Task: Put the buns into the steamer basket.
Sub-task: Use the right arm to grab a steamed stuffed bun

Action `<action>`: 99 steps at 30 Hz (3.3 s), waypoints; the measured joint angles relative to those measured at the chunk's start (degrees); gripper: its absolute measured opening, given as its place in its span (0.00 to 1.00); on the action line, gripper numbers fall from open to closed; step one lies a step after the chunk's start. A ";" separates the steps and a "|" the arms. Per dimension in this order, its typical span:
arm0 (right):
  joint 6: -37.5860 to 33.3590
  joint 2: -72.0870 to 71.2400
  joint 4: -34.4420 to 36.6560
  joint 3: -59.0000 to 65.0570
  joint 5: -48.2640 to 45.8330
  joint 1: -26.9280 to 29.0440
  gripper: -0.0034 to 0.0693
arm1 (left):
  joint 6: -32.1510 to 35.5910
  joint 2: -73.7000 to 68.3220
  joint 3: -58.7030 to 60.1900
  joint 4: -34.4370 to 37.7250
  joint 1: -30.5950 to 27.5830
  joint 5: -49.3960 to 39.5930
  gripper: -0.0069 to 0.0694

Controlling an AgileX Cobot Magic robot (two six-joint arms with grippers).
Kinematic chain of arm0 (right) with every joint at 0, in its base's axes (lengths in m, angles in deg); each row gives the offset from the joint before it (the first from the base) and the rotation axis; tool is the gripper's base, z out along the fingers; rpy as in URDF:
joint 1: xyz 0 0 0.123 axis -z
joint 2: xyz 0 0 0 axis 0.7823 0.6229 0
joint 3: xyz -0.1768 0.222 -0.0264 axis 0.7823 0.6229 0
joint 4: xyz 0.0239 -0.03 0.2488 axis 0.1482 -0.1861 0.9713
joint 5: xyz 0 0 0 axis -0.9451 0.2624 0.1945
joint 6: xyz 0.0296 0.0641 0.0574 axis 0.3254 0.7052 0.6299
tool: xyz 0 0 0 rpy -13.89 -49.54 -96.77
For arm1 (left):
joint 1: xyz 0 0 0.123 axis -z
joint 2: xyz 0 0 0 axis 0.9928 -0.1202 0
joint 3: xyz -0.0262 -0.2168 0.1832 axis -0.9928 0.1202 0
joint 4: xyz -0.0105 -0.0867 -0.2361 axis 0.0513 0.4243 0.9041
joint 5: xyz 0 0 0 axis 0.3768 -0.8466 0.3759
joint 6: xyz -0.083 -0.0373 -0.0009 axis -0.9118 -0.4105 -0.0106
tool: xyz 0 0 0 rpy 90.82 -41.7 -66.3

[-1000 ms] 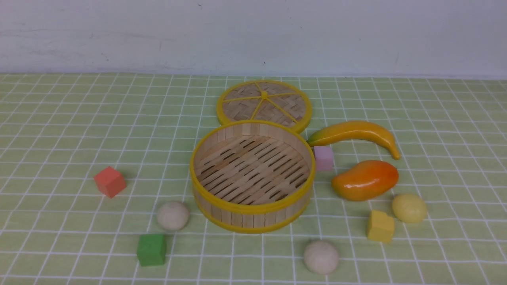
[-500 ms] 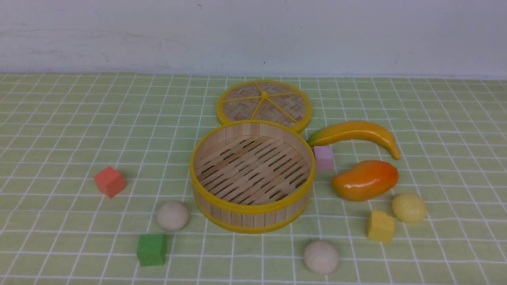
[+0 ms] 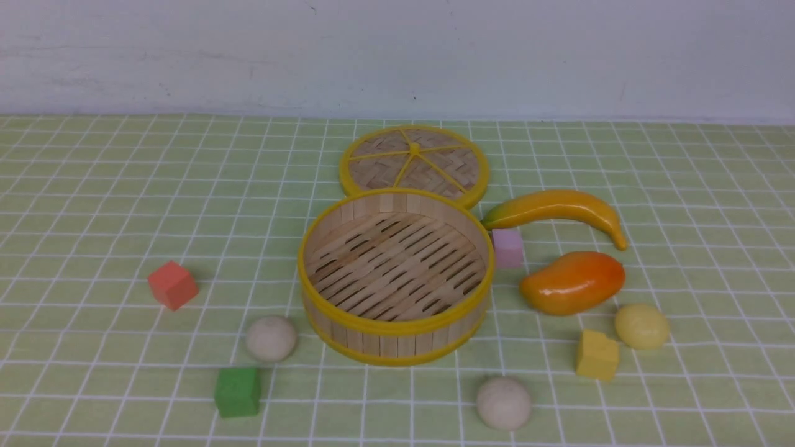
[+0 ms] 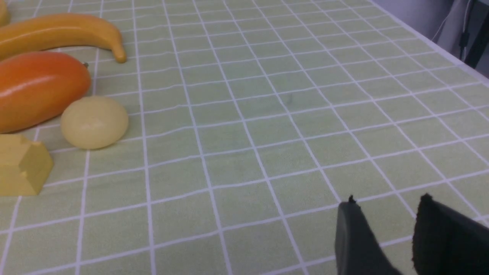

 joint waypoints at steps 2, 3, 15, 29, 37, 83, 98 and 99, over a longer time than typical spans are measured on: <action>0.00 0.00 -0.20 0.00 0.00 0.00 0.38 | 0.00 0.00 0.00 0.00 0.00 0.00 0.40; 0.00 0.00 -0.50 0.00 0.00 0.00 0.38 | 0.00 0.00 0.00 0.00 0.00 0.00 0.40; 0.05 0.00 -2.29 0.59 21.18 0.00 0.38 | 0.00 0.00 0.00 0.00 0.00 0.00 0.40; 3.22 0.00 -3.45 0.59 54.41 0.00 0.38 | 0.00 0.00 0.00 0.00 0.00 0.00 0.40; 12.06 0.61 2.97 -12.19 46.86 0.00 0.38 | 0.00 0.00 0.00 0.00 0.00 0.00 0.40; -32.05 73.33 45.42 -51.95 -13.60 -17.69 0.38 | 0.00 0.00 0.00 0.00 0.00 0.00 0.40; -12.23 94.68 20.14 -66.72 -16.70 -17.69 0.43 | 0.00 0.00 0.00 0.00 0.00 0.00 0.40; -12.08 95.93 19.90 -67.07 -16.56 -17.69 0.43 | 0.00 0.00 0.00 0.00 0.00 0.00 0.40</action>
